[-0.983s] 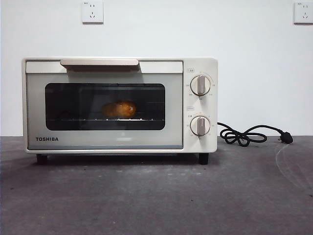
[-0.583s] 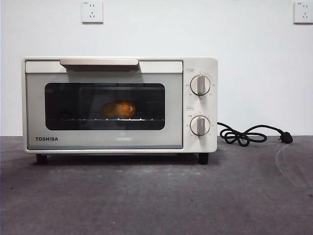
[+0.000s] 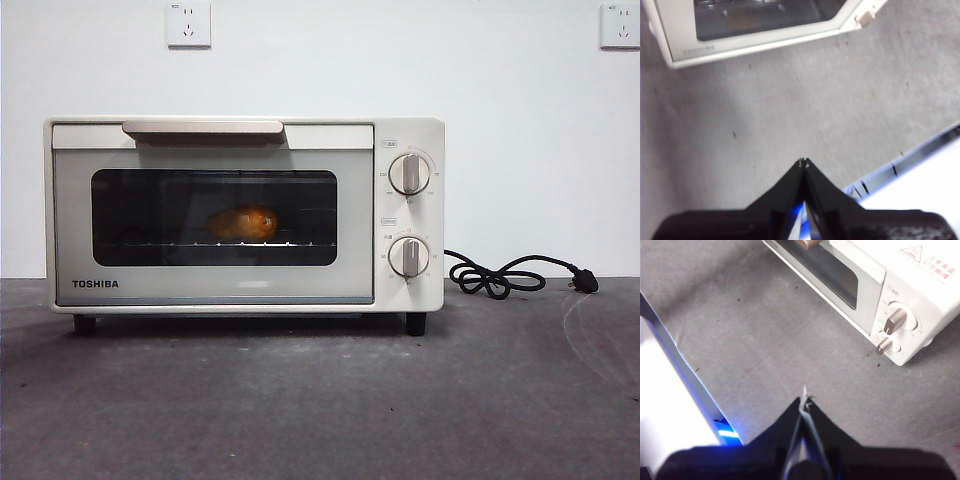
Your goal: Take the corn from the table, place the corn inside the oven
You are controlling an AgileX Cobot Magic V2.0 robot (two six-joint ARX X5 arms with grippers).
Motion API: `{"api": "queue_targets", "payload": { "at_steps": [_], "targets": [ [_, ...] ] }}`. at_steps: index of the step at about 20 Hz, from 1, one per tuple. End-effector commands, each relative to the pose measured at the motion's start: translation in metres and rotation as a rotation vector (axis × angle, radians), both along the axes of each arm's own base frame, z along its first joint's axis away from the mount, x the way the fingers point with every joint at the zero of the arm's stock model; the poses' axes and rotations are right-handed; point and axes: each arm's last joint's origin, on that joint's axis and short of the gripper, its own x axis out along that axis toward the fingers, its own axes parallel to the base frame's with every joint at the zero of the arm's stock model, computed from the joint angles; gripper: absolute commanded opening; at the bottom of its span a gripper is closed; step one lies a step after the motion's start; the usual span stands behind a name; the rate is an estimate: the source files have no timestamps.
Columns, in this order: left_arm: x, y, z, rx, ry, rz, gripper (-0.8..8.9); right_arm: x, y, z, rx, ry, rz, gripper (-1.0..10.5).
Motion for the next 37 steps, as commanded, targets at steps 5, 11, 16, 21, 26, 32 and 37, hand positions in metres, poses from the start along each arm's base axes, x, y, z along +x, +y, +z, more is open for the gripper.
{"api": "queue_targets", "payload": {
  "at_steps": [5,11,16,21,26,32,37],
  "targets": [
    [-0.034,0.003,0.026,-0.057,-0.329,0.008,-0.03,0.002,0.001,-0.001,0.001,0.001,-0.008,0.0],
    [-0.048,0.005,0.026,-0.161,-1.131,-0.003,-0.03,0.002,0.001,-0.001,0.000,0.001,-0.009,0.0],
    [-0.046,0.003,-0.028,-0.204,-1.363,-0.023,-0.03,0.002,0.001,-0.001,0.000,0.001,-0.009,0.0],
    [-0.040,0.003,-0.085,-0.185,-1.370,0.040,-0.03,0.002,0.001,-0.001,0.000,0.001,-0.009,0.0],
    [-0.036,0.004,-0.130,-0.158,-1.269,0.105,-0.03,0.002,0.001,-0.001,0.000,0.001,-0.009,0.0],
    [-0.028,0.004,-0.159,-0.143,-1.163,0.187,-0.03,0.002,0.001,-0.001,0.000,0.001,-0.009,0.0],
    [-0.025,0.005,-0.168,-0.093,-1.066,0.248,-0.03,0.002,0.001,-0.001,0.000,0.001,-0.009,0.0]
  ]
}}
